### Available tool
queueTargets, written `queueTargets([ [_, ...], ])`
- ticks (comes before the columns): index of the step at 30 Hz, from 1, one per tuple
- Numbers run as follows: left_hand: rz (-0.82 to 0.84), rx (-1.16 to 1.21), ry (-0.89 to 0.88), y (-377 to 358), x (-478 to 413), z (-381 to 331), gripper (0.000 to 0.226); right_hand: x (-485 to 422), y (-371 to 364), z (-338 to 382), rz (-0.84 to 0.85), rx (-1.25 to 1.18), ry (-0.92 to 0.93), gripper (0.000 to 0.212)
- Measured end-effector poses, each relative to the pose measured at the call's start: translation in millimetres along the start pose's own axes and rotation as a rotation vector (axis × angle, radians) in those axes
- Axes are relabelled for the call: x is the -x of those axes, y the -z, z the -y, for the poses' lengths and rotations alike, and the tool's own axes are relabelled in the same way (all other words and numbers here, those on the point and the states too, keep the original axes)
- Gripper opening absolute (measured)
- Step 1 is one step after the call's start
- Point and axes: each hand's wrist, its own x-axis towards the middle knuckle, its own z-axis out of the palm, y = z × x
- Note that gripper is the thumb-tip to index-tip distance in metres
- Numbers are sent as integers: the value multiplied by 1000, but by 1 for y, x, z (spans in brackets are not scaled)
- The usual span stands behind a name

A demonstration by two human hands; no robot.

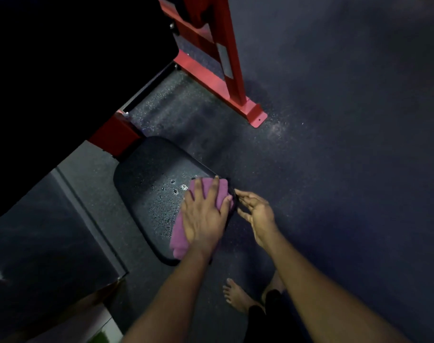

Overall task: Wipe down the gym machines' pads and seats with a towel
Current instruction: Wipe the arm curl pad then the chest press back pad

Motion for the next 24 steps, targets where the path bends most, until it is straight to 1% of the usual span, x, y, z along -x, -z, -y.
queueTargets([
  [2,21,-3,-14,3,-33,-3,59,-3,2,0,-4,36,16,35],
  [5,13,0,32,4,-60,-9,58,-10,3,-9,3,170,106,33],
  [7,-25,12,23,1,-40,-11,58,-14,4,-17,20,280,153,32],
  [8,-30,19,1,-1,-20,-9,60,-14,2,-22,31,298,170,33],
  [11,-5,29,-61,-3,21,-3,66,-9,-4,-31,9,274,183,36],
  [15,27,58,-46,-2,-32,-3,54,-8,-9,-37,-21,253,243,35],
  [17,65,52,-31,0,-64,-4,53,-10,-7,-37,-27,259,258,33],
  [19,44,48,-12,1,-74,-5,54,-9,-7,-34,-24,266,273,34],
  [21,-12,51,-12,1,-52,-3,59,-7,-7,-33,-26,267,293,34],
  [24,-1,49,-68,0,4,10,71,-3,-15,-36,-95,262,329,34],
])
